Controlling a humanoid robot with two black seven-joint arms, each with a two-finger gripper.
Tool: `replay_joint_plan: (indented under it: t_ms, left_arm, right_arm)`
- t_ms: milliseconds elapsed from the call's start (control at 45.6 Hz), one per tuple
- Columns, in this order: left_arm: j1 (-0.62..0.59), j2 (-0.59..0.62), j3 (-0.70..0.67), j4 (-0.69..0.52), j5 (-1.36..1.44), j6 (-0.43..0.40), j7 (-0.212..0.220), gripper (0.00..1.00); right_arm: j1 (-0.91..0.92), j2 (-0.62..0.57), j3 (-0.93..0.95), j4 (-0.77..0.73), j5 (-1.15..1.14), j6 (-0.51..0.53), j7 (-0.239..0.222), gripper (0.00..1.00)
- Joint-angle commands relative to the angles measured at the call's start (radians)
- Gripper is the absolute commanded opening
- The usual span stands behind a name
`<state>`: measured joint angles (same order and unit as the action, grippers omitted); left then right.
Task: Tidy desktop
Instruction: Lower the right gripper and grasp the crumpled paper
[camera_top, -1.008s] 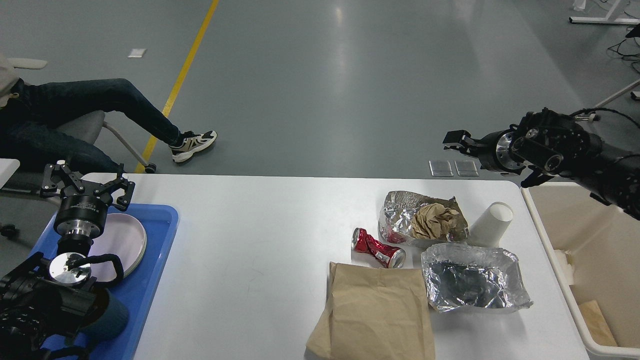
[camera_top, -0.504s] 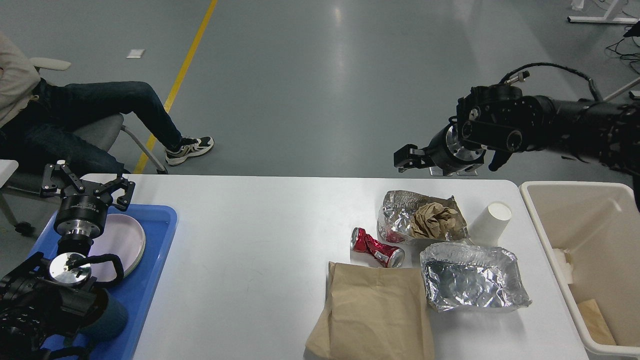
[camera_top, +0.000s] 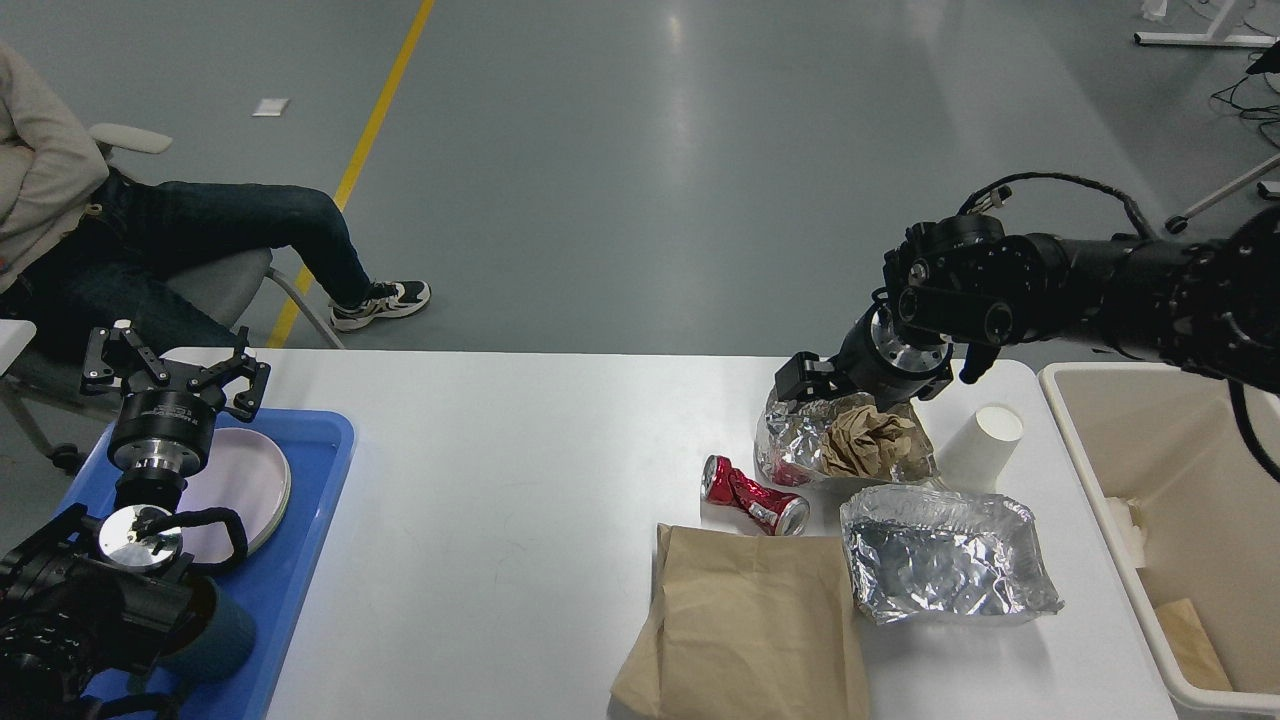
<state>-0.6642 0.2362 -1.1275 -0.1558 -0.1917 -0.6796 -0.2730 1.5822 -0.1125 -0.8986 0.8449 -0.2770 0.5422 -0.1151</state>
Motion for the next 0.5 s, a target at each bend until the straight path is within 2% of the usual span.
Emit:
replay_joint_plan:
  t_ms: [0, 153, 372, 482]
  left_arm:
    - [0.000, 0.000, 0.000, 0.001, 0.000, 0.000, 0.000, 0.96]
    - [0.000, 0.000, 0.000, 0.001, 0.000, 0.000, 0.000, 0.96]
    - [0.000, 0.000, 0.000, -0.001, 0.000, 0.000, 0.000, 0.96]
    - [0.000, 0.000, 0.000, 0.001, 0.000, 0.000, 0.000, 0.96]
  right_arm:
    - [-0.037, 0.019, 0.001, -0.001, -0.065, -0.022, -0.003, 1.00]
    - [-0.076, 0.056, -0.003, 0.002, -0.166, -0.132, -0.008, 0.99]
    - [-0.116, 0.088, -0.013, 0.000, -0.223, -0.160, -0.008, 0.97]
    - [-0.136, 0.099, -0.013, 0.000, -0.260, -0.214, -0.008, 0.97]
